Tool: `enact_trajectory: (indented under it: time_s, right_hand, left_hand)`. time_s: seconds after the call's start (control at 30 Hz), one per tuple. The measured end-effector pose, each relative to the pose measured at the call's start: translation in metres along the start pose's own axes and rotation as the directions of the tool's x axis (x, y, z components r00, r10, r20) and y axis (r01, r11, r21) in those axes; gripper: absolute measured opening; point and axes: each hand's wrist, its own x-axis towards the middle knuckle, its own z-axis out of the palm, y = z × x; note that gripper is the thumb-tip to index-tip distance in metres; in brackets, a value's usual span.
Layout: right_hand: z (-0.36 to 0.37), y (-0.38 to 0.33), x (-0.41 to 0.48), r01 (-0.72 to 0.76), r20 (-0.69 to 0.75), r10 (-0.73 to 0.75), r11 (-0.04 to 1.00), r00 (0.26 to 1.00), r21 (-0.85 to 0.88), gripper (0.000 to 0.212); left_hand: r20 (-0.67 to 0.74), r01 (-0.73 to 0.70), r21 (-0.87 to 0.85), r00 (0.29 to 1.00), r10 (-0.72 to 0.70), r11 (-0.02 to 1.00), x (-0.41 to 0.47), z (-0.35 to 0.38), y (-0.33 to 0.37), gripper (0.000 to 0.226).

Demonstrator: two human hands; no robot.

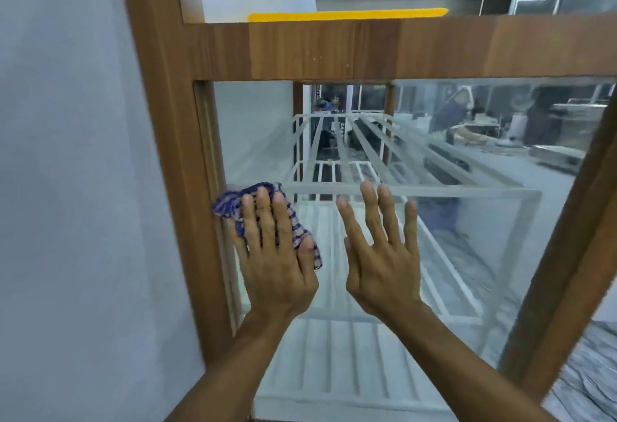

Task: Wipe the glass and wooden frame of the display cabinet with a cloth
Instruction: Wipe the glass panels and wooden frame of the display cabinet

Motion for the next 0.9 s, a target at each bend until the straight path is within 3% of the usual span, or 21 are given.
enact_trajectory:
  time_s: [0.13, 0.3, 0.47, 0.63, 0.8, 0.9]
  right_hand:
    - [-0.009, 0.038, -0.013, 0.013, -0.03, -0.014, 0.998, 0.999, -0.06, 0.054]
    - [-0.024, 0.083, -0.012, -0.034, -0.072, 0.029, 0.996, 0.997, -0.081, 0.054]
    - [-0.031, 0.099, -0.016, -0.081, -0.087, 0.075, 0.994, 0.993, -0.067, 0.056]
    - [-0.054, 0.142, -0.026, -0.079, -0.044, 0.074, 0.989, 0.996, -0.121, 0.057]
    - [-0.077, 0.167, -0.041, -0.089, -0.078, 0.08, 0.989, 0.994, -0.118, 0.058]
    - [-0.087, 0.187, -0.054, -0.157, -0.162, 0.134, 0.978, 0.978, -0.138, 0.054]
  left_hand:
    - [0.012, -0.242, -0.076, 0.97, 0.244, 0.967, 0.02, 0.013, 0.054, 0.065]
    - [0.057, -0.385, -0.063, 0.92, 0.389, 0.921, 0.0, 0.022, 0.068, 0.064]
    - [-0.013, -0.268, -0.082, 0.963, 0.268, 0.96, 0.025, 0.029, 0.12, 0.062]
    - [0.034, -0.423, -0.104, 0.903, 0.428, 0.9, 0.006, 0.039, 0.139, 0.062]
    - [-0.022, -0.292, -0.096, 0.956, 0.291, 0.952, 0.024, 0.046, 0.185, 0.061]
    - [-0.012, -0.358, -0.131, 0.933, 0.359, 0.925, 0.026, 0.054, 0.23, 0.061]
